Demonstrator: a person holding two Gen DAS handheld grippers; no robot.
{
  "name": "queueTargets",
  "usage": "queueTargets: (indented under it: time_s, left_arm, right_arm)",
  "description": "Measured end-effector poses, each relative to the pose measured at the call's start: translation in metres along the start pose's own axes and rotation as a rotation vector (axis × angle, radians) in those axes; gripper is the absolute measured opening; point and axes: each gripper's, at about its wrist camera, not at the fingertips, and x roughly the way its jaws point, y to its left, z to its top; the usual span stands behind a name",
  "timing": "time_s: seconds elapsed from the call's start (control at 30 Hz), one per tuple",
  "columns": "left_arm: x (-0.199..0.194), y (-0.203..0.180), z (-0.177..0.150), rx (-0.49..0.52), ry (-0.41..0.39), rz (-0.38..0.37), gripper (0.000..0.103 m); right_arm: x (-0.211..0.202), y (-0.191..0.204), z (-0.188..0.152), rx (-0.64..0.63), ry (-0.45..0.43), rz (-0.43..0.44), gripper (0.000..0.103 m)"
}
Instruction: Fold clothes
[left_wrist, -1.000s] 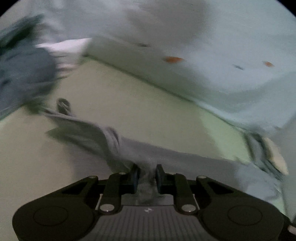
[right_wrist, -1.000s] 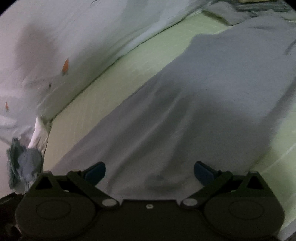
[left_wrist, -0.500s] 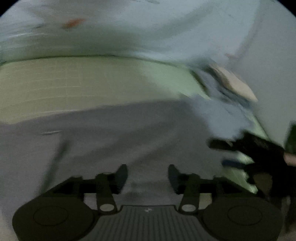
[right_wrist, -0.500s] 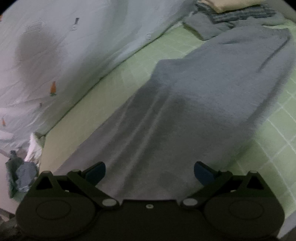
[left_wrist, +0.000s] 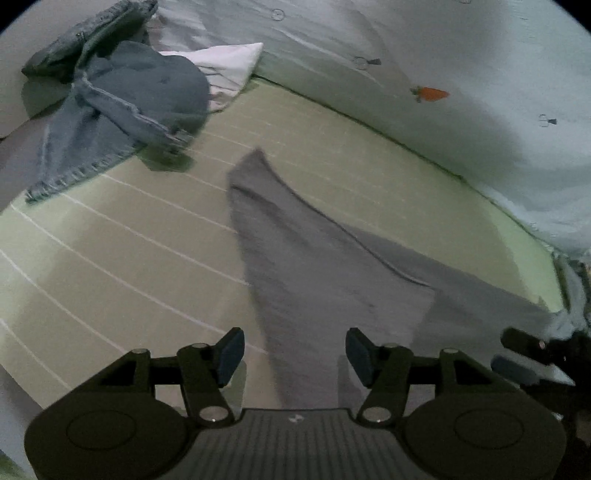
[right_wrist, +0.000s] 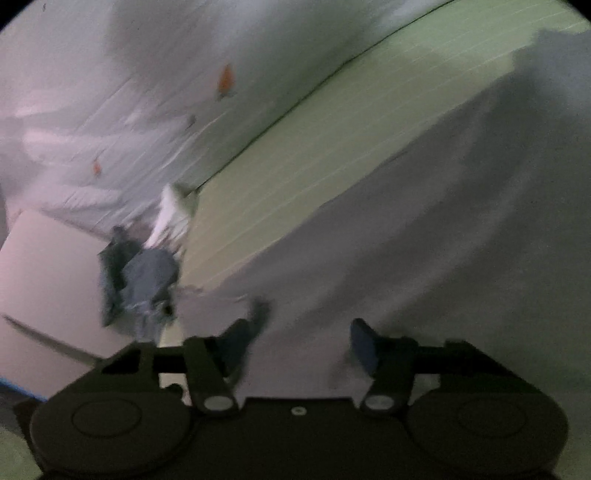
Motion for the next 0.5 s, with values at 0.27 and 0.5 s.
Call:
queueTargets:
  time_s: [0.27,0.5]
  left_arm:
    - [0.017,0.041,0.034,0.102,0.033,0.004,0.063]
    - [0.047,0.045,0.059,0.218,0.077,-0.062,0.063]
  right_arm:
    - [0.073,0.050,-0.005,-0.067,0.062,-0.038,0.052]
    - [0.097,0.073,-0.011,-0.129,0.043,-0.114,0.052]
